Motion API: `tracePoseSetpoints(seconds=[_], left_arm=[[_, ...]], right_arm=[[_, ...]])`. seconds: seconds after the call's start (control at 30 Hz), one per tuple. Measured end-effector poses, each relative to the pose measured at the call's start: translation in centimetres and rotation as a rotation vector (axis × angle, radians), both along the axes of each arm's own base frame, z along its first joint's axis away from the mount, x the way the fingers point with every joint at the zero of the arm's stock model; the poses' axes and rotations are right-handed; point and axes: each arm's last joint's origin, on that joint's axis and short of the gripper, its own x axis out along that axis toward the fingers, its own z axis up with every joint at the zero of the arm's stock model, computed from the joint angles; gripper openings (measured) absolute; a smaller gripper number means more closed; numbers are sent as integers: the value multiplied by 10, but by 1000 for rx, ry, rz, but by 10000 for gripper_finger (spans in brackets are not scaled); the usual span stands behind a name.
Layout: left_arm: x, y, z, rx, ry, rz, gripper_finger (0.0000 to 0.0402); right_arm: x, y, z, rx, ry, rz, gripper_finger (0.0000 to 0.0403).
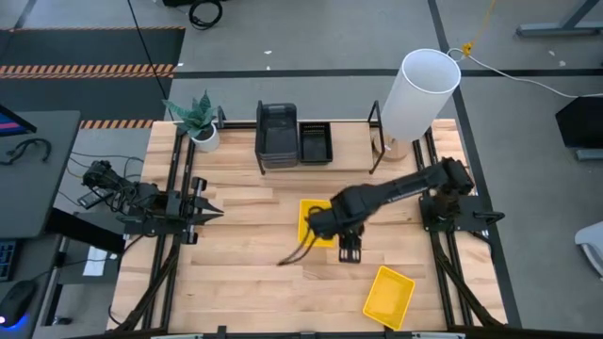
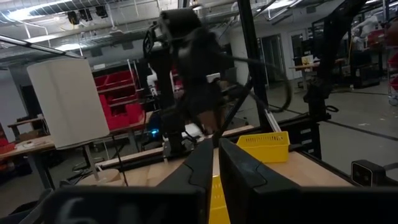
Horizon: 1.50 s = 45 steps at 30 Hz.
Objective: Stack baskets on shelf by color
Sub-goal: Stack the bottom yellow basket on top of the top yellow basket
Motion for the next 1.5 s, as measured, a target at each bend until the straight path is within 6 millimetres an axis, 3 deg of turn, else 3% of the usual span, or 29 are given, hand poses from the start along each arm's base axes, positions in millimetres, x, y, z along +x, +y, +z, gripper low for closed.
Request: tracePoseSetpoints(seconds=[0.2,0.37,0.53,0.9,1.23,1.5], left_arm=[[0,0,0,1,1,0,26],[0,0,0,0,0,0,29],[0,0,0,0,1,0,36],[0,0,0,0,0,0,26],[0,0,0,0,0,0,35],[0,0,0,0,1,0,26]], right_arm=[[-27,39,4,20,65,-168,143],[-55,72,-4,-14,141,-250,142],[-82,88,-16,-35,159,-333,142],[-121,88,-59,-53,173,-466,152],[-125,87,-86,27,150,-485,182],[-133,81,-102,-8,172,-483,180]])
